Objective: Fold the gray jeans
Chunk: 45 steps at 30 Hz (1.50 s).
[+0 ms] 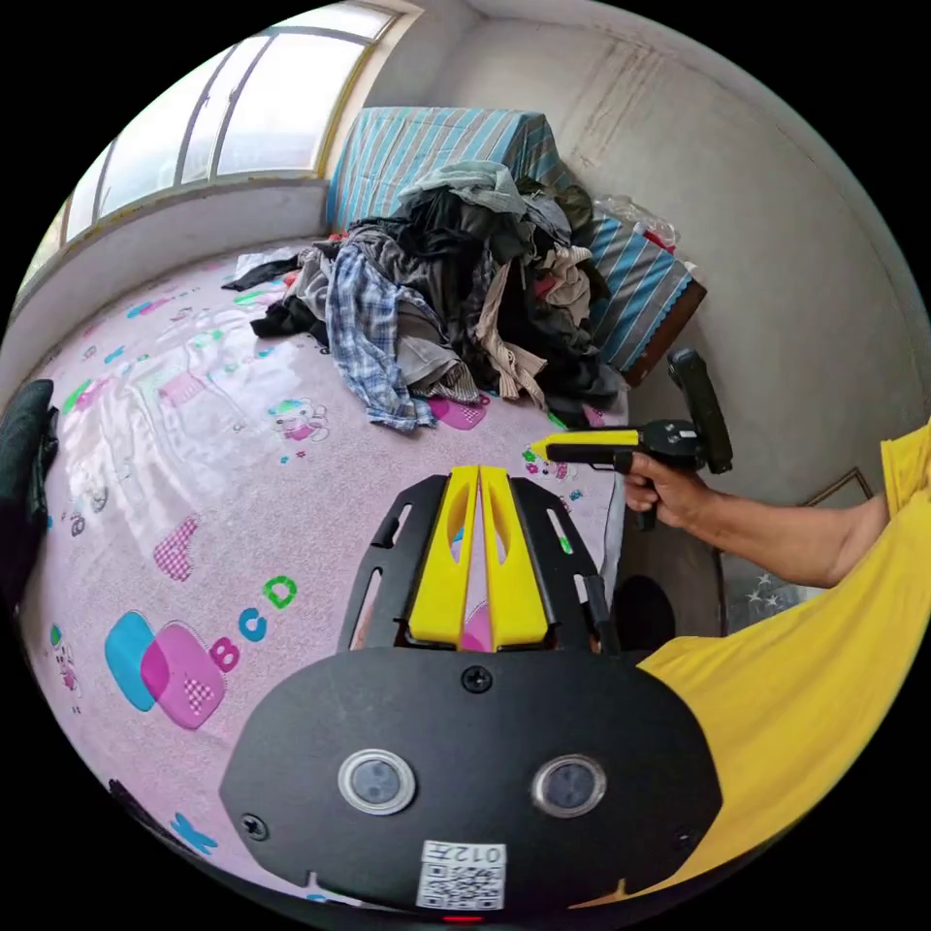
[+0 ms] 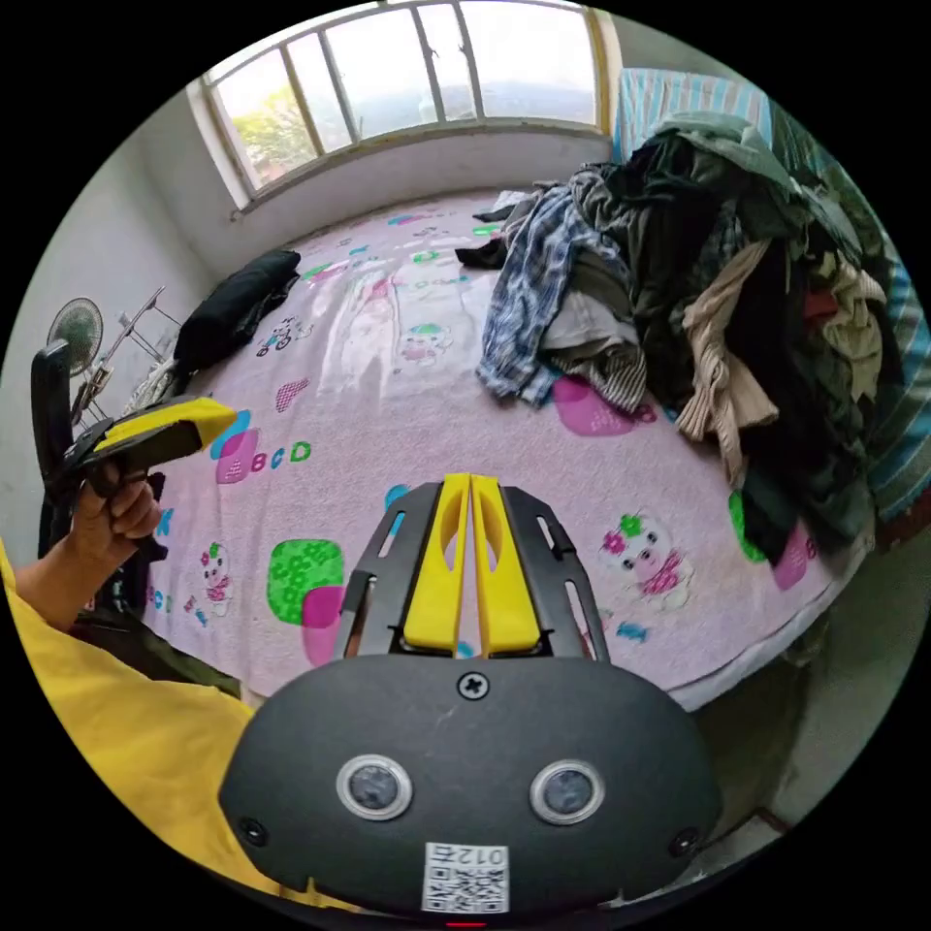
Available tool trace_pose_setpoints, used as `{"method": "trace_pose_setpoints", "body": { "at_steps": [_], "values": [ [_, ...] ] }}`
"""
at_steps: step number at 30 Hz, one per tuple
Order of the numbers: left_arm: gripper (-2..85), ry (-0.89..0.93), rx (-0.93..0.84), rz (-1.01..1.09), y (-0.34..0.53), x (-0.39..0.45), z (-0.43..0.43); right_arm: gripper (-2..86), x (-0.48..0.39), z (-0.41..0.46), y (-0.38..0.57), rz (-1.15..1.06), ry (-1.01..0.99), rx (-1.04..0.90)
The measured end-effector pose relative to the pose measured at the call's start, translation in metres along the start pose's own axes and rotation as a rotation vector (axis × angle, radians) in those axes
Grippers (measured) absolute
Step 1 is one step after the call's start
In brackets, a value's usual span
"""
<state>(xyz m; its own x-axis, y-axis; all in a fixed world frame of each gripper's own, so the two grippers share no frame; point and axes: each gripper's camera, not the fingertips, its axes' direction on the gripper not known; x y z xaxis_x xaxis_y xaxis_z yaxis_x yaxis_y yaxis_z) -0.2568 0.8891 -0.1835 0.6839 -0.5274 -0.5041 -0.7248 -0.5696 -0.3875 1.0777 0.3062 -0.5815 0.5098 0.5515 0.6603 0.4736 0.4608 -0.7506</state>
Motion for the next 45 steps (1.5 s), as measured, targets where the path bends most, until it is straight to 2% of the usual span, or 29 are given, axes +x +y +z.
{"method": "trace_pose_setpoints", "body": {
  "at_steps": [5,11,22,30,33,35,38,40,41,43,45],
  "values": [
    [0.4,-0.01,-0.01,-0.089,-0.037,0.043,0.13,-0.1,0.109,-0.024,-0.02,-0.048,0.02,0.12],
    [0.3,-0.005,-0.081,-0.051,-0.083,0.091,0.268,0.3,0.248,-0.064,-0.05,0.06,0.114,0.272],
    [0.3,0.05,-0.121,-0.082,-0.154,0.09,0.462,7.0,0.424,-0.139,-0.113,0.117,0.418,0.497],
    [0.2,0.07,-0.196,-0.112,-0.163,0.089,0.583,11.1,0.48,-0.177,-0.151,-0.082,0.561,0.478],
    [0.3,0.073,-0.219,-0.122,-0.163,0.089,0.619,7.9,0.506,-0.185,-0.162,-0.122,0.553,0.39],
    [0.4,0.07,-0.222,-0.128,-0.165,0.09,0.642,5.0,0.52,-0.194,-0.164,-0.155,0.503,0.326],
    [0.4,0.072,-0.211,-0.139,-0.168,0.09,0.665,2.9,0.541,-0.228,-0.156,-0.156,0.319,0.278],
    [0.5,0.076,-0.201,-0.146,-0.17,0.091,0.676,2.5,0.576,-0.273,-0.143,-0.095,-0.008,0.323],
    [0.6,0.082,-0.191,-0.156,-0.172,0.091,0.683,2.4,0.589,-0.285,-0.139,-0.076,-0.105,0.344],
    [0.8,0.104,-0.168,-0.181,-0.175,0.09,0.692,2.5,0.64,-0.326,-0.122,0.007,-0.474,0.444],
    [1.1,0.129,-0.138,-0.209,-0.179,0.089,0.698,2.5,0.661,-0.342,-0.111,0.024,-0.577,0.466]
  ]
}}
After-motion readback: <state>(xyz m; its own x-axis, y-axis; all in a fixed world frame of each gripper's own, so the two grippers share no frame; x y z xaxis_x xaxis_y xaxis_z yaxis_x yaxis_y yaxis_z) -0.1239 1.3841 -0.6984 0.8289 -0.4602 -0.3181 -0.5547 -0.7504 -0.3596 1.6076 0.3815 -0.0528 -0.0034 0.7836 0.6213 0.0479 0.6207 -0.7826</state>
